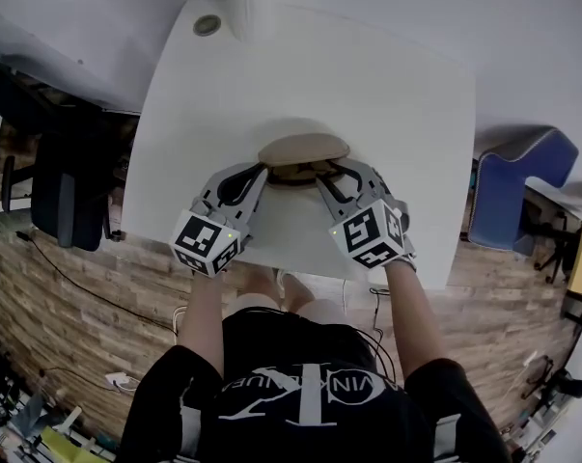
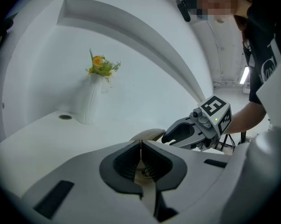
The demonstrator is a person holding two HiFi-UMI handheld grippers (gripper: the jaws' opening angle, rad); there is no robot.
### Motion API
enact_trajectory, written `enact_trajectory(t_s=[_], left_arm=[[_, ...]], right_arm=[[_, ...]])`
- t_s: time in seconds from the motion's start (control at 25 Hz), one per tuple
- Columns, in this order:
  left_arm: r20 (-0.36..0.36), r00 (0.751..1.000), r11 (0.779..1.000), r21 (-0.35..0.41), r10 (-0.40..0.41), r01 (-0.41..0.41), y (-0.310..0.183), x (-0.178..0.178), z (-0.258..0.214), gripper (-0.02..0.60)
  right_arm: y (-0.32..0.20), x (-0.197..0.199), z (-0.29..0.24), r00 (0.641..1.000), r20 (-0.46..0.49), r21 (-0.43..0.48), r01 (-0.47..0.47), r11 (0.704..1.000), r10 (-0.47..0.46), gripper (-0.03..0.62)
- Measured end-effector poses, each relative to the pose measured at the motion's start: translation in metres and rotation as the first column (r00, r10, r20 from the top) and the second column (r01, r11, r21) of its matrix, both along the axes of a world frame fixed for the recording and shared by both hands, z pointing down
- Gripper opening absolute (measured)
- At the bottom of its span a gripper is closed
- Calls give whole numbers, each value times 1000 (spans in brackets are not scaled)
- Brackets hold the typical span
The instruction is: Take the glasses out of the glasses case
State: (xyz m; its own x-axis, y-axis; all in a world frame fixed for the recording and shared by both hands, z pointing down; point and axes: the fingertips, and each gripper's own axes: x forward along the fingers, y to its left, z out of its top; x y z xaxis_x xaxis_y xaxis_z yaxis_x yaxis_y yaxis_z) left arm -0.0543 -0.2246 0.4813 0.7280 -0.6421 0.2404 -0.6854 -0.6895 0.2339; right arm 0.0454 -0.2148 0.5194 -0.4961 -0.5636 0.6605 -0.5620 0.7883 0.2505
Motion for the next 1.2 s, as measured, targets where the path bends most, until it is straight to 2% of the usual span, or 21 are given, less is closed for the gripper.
enact_trajectory(t_s=[0.36,0.72,0.92,1.2], left_arm=[[-34,999,1000,-21,1,-2,-11,-3,-1,15],[-88,996,998,-62,-11,6,-17,-6,-3,15],[-113,993,996,-86,-21,11,-18,-6,-4,15],[-121,993,996,-93,-19,8,-16,-8,-3,15]], right_arm=[[-3,-15,4,985,-112,-52,123,991,-128,111],[-1,-29,12,934,-252,-76,243,967,-255,94],[0,-33,18,901,-327,-71,276,959,-284,75],[0,-38,24,891,-358,-63,276,959,-280,61]])
